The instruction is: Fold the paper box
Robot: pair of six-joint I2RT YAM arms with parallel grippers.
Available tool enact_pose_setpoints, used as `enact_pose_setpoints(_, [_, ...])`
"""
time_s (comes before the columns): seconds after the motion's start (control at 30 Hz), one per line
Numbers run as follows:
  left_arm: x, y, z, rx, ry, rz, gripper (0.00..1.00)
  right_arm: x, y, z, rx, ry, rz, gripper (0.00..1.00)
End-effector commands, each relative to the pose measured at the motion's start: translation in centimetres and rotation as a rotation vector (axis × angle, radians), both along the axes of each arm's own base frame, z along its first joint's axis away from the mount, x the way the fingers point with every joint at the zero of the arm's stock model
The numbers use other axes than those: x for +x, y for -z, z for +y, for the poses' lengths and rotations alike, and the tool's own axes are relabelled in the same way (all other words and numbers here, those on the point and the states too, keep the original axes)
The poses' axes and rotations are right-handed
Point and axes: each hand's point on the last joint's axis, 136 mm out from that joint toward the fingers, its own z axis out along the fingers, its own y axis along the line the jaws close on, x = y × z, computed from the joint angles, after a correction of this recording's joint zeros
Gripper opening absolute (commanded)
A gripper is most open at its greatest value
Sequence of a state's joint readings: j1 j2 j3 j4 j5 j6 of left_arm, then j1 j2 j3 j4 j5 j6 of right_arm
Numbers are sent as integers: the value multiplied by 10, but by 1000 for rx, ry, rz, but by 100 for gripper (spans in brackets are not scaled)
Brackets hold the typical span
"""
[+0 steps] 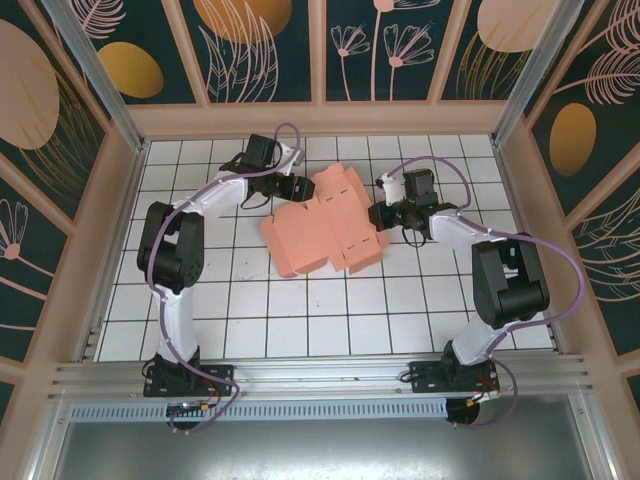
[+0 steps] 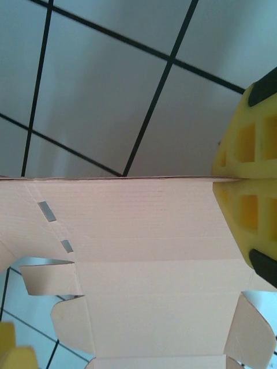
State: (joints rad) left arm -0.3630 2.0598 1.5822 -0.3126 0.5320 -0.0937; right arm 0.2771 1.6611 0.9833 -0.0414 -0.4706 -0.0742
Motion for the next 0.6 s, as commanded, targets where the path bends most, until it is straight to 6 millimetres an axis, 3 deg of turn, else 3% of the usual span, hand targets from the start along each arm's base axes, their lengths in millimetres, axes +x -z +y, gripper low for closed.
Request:
enact_pose_setpoints(0.0, [-7, 9, -2, 26, 63, 16, 56, -8, -16, 7, 38, -58, -33, 0])
enact_pose_setpoints(0.4, [10, 31, 13, 83, -9, 14, 57, -12, -16, 8, 35, -76, -23, 0])
enact_pose_setpoints(0.57, [10, 37, 8, 52, 7, 38, 57, -12, -14, 9, 33, -79, -16, 0])
